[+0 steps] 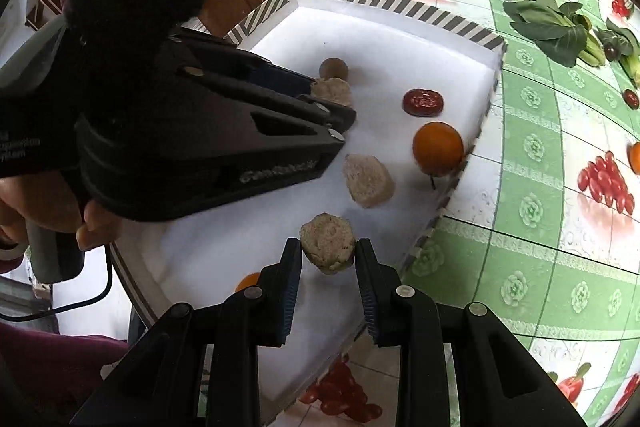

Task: Organize fruits
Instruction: 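Carry both tan pieces over the white tray and open both grippers, then move both open grippers back over the table toward the oranges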

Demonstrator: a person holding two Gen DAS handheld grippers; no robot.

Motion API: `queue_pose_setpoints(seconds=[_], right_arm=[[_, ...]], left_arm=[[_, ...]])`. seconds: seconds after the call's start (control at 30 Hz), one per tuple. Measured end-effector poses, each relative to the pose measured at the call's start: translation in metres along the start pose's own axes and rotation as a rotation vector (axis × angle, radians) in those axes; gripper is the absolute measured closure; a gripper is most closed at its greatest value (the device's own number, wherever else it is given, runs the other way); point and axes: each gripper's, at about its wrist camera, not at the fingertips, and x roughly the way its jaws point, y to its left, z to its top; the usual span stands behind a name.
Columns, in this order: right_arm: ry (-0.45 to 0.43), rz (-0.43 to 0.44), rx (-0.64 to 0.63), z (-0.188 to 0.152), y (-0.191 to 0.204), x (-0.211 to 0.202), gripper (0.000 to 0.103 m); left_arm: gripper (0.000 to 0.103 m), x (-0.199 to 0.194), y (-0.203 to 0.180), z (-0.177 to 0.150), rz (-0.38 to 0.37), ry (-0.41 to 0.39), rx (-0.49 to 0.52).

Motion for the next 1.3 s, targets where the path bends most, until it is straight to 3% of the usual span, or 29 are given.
queue_pose_setpoints(seconds=[0.2,0.3,0.33,0.4,0.6,0.97,1.3], right_arm=[[0.003,0.004,0.015,-0.007,0.005,0.007,0.071],[-0.013,0.062,0.063,-0.008,-0.001,0.003,0.066],[-0.016,0.072,0.069,-0.008,-0.003,0.001,0.065],[-0.027,0.078,0.065,-0.009,-0.004,-0.007,0.063],[-0.062,0.088,0.091,-0.015,-0.023,-0.041,0.047],[-0.101,-0.036,0.223,-0.034,-0.106,-0.079,0.045],[-0.127,-0.195,0.397,-0.058,-0.224,-0.105,0.044]], left_arm=[[0.075,0.005,0.001,0.001,0.007,0.007,-0.006],[0.073,0.008,0.0,0.001,0.011,0.017,-0.011],[0.071,0.008,0.0,0.0,0.013,0.018,-0.012],[0.044,0.007,-0.001,0.0,0.016,0.014,-0.015],[0.032,-0.006,-0.004,0.005,0.021,-0.018,-0.011],[0.03,-0.026,-0.04,0.029,-0.042,-0.056,-0.019],[0.03,-0.015,-0.109,0.071,-0.132,-0.056,0.018]])
